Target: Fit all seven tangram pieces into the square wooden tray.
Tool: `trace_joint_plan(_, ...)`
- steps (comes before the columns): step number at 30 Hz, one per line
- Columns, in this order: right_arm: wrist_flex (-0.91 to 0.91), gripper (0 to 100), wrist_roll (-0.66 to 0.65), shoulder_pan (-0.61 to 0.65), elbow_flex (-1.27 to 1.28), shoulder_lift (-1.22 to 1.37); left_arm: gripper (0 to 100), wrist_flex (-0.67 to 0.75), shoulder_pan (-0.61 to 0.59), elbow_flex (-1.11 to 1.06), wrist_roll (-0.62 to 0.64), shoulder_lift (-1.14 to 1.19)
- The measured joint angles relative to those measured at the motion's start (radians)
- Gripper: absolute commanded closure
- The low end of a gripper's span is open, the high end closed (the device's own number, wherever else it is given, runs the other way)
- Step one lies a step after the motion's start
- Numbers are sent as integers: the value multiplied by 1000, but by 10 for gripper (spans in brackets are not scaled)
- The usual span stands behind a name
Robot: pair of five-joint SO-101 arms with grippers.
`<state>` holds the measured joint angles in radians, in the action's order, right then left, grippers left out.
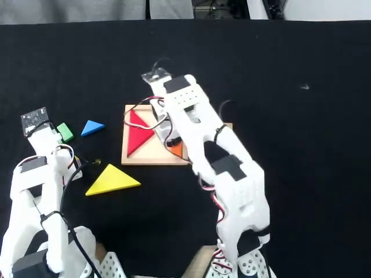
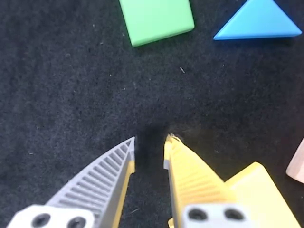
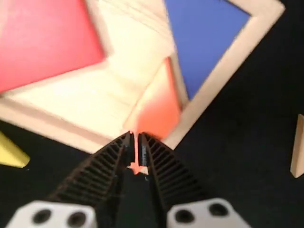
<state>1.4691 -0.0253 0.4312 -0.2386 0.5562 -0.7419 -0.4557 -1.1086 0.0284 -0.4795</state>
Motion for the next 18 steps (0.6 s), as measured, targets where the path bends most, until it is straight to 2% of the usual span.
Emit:
trace_joint_plan(11,-60,987,-2,-2,0,14,880,0,0,0,0,0)
trace_joint_plan(18,21,988,-5,-5,-60,-49,880,0,0,0,0,0)
